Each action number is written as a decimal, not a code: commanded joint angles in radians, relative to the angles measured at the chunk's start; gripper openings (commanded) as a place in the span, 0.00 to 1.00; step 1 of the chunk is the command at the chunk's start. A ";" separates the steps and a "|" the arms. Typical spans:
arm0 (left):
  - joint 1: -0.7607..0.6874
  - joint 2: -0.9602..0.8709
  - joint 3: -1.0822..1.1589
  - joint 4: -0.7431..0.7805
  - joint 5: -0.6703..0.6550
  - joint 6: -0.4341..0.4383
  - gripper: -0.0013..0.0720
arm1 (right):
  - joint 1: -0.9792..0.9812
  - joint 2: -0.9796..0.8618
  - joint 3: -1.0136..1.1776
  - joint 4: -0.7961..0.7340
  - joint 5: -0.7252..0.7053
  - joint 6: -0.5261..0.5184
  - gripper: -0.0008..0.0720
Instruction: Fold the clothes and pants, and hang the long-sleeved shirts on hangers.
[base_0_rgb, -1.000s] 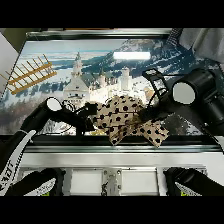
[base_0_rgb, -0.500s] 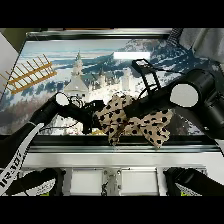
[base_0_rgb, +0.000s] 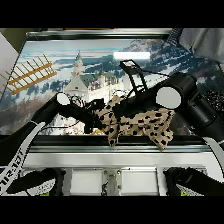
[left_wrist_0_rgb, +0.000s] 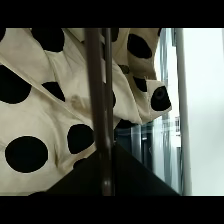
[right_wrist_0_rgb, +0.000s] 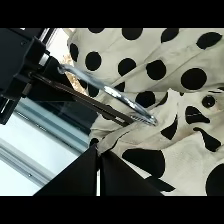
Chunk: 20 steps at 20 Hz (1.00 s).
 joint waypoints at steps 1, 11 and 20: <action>-0.001 -0.001 0.001 -0.002 -0.002 -0.001 0.03 | 0.003 -0.005 0.001 0.011 -0.011 0.000 0.07; -0.001 -0.001 0.001 -0.002 -0.003 0.000 0.03 | -0.108 0.046 0.072 0.075 0.291 -0.280 0.82; -0.001 -0.001 0.001 -0.002 -0.003 0.000 0.03 | -0.306 0.046 0.099 0.167 0.257 -0.549 0.82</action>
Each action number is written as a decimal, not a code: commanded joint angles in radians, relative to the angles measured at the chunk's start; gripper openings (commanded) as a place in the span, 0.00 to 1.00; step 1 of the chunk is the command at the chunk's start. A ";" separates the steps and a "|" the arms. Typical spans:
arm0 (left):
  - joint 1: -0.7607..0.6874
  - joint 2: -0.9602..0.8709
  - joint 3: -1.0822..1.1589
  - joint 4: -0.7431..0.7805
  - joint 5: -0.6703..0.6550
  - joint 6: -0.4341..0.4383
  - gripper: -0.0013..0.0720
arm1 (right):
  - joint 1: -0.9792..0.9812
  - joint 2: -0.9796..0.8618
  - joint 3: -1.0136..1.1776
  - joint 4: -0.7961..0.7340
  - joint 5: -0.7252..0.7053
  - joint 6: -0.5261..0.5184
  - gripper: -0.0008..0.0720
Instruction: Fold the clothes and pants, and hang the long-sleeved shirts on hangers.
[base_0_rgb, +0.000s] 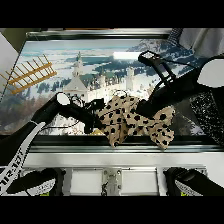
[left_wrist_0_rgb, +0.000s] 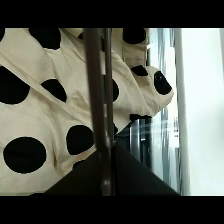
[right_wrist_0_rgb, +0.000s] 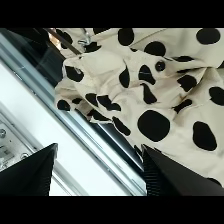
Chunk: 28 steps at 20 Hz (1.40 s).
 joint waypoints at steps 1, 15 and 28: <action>0.000 -0.001 0.001 0.000 -0.001 0.000 0.03 | -0.028 0.001 0.003 0.013 -0.062 -0.100 0.82; -0.001 -0.001 0.001 0.000 -0.008 0.000 0.03 | -0.925 0.032 -0.476 0.697 0.072 -1.113 0.82; -0.001 -0.001 0.001 0.000 -0.008 0.000 0.03 | -0.846 -0.145 -0.701 0.835 0.075 -1.390 0.82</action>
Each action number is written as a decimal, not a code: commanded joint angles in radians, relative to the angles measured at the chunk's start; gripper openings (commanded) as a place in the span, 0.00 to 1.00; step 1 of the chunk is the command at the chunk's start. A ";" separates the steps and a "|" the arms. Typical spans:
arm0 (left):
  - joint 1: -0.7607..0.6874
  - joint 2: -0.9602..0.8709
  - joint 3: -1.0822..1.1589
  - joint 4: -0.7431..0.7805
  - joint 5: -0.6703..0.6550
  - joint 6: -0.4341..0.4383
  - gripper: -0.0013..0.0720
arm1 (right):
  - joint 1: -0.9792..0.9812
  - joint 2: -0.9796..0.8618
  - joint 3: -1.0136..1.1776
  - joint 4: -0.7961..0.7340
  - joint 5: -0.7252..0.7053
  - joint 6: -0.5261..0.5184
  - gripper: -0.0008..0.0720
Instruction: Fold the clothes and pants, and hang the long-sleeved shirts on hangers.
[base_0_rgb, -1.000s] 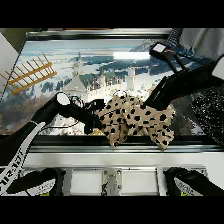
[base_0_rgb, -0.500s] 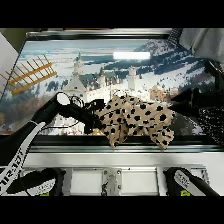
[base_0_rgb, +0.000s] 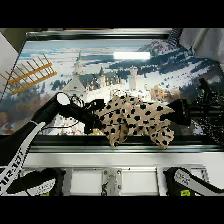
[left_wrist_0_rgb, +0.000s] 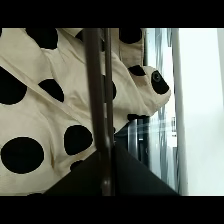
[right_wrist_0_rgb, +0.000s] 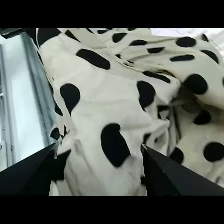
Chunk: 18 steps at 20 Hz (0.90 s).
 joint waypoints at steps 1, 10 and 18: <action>-0.001 -0.001 0.001 0.000 0.000 0.000 0.03 | 0.080 -0.051 -0.011 0.048 -0.001 -0.038 0.82; -0.001 -0.001 0.001 0.000 0.000 0.000 0.03 | 0.145 -0.079 -0.011 0.048 -0.007 -0.037 0.82; -0.001 -0.001 0.001 0.000 0.000 0.000 0.03 | 0.145 -0.079 -0.011 0.048 -0.005 -0.037 0.82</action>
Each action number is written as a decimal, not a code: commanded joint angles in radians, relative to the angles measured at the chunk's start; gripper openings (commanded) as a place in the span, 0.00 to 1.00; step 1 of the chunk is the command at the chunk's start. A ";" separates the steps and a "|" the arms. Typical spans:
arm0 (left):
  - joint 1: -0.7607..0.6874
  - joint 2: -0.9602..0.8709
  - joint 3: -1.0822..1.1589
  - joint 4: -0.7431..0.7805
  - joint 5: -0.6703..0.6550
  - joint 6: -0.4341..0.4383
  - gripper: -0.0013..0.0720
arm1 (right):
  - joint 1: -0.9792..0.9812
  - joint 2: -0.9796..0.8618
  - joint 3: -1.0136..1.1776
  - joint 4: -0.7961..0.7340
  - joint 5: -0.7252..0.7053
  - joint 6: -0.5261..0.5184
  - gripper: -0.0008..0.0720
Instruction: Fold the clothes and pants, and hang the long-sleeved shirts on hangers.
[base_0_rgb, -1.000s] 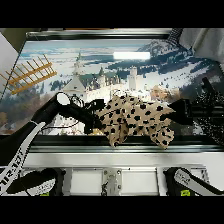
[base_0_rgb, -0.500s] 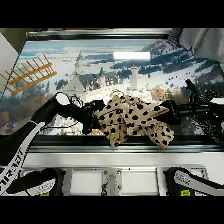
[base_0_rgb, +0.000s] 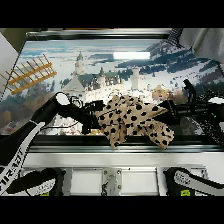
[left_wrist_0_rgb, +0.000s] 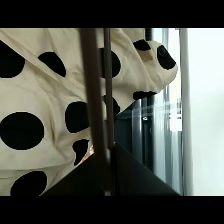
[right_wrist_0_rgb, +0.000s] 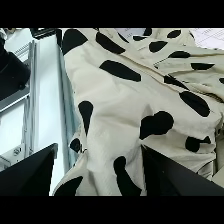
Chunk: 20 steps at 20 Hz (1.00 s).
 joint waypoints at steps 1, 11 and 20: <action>0.000 0.000 0.001 -0.034 0.001 0.000 0.03 | 0.001 -0.001 0.000 0.000 0.002 0.000 0.82; 0.000 0.000 0.001 -0.034 0.002 0.000 0.03 | 0.001 -0.001 0.000 0.000 0.000 0.000 0.81; 0.000 0.000 0.001 -0.034 0.006 0.000 0.03 | 0.002 -0.001 0.000 0.000 0.000 0.000 0.03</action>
